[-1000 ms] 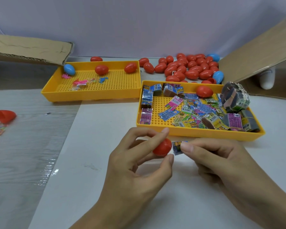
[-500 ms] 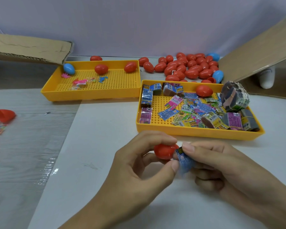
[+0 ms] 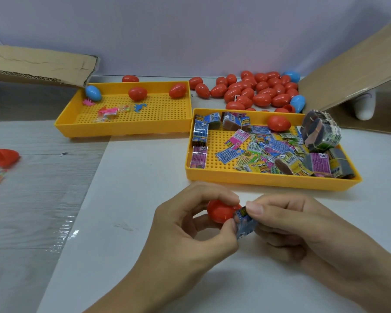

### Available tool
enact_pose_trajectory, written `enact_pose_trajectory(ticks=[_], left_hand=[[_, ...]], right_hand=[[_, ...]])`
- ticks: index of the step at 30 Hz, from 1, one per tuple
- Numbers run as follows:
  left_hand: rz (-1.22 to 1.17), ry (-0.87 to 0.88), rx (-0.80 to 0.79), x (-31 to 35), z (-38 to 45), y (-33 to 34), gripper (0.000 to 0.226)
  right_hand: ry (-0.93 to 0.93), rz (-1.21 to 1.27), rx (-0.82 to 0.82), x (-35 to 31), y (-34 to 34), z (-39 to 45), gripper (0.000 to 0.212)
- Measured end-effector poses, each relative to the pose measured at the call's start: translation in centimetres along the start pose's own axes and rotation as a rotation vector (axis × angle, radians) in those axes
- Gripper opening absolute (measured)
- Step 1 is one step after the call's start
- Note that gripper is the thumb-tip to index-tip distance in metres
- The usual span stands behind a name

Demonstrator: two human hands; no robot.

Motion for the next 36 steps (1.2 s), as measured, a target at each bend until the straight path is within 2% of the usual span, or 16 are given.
enact_pose_trajectory(ticks=[3, 5, 8, 12, 15, 19, 23, 27, 36], left_hand=[[0.069, 0.043, 0.075, 0.09, -0.14, 0.0, 0.022], [0.095, 0.076, 0.129, 0.19, -0.08, -0.17, 0.022], [0.119, 0.139, 0.181, 0.39, 0.03, -0.46, 0.022], [0.17, 0.213, 0.176, 0.45, -0.08, -0.37, 0.023], [0.187, 0.212, 0.167, 0.27, -0.14, -0.23, 0.024], [0.171, 0.184, 0.148, 0.15, -0.22, -0.24, 0.024], [0.096, 0.127, 0.097, 0.12, -0.37, -0.07, 0.032], [0.054, 0.088, 0.066, 0.11, -0.29, 0.05, 0.037], [0.049, 0.05, 0.064, 0.05, -0.29, -0.04, 0.032]], right_hand=[[0.022, 0.029, 0.022, 0.0, -0.01, -0.03, 0.048], [0.03, 0.026, 0.022, -0.01, 0.0, 0.04, 0.045], [0.001, -0.005, 0.009, 0.12, -0.07, 0.12, 0.052], [-0.042, -0.032, 0.011, -0.04, 0.06, 0.1, 0.035], [-0.094, -0.022, 0.018, -0.11, 0.01, 0.01, 0.037], [-0.268, -0.066, 0.085, 0.02, -0.16, 0.18, 0.035], [-0.554, -0.114, 0.212, -0.15, -0.44, 0.16, 0.041], [-0.769, -0.232, 0.24, -0.48, 0.19, -0.35, 0.013], [-0.701, -0.332, 0.204, 0.09, 0.23, -0.35, 0.023]])
Point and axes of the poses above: each hand's wrist, its own z-axis towards the middle knuckle, its own y-axis out of the palm, x = y × z, the point moved 2 cm from there along z, towards the middle knuckle, and after that the axes turned 10 degrees about z, right-handed, at the moved point
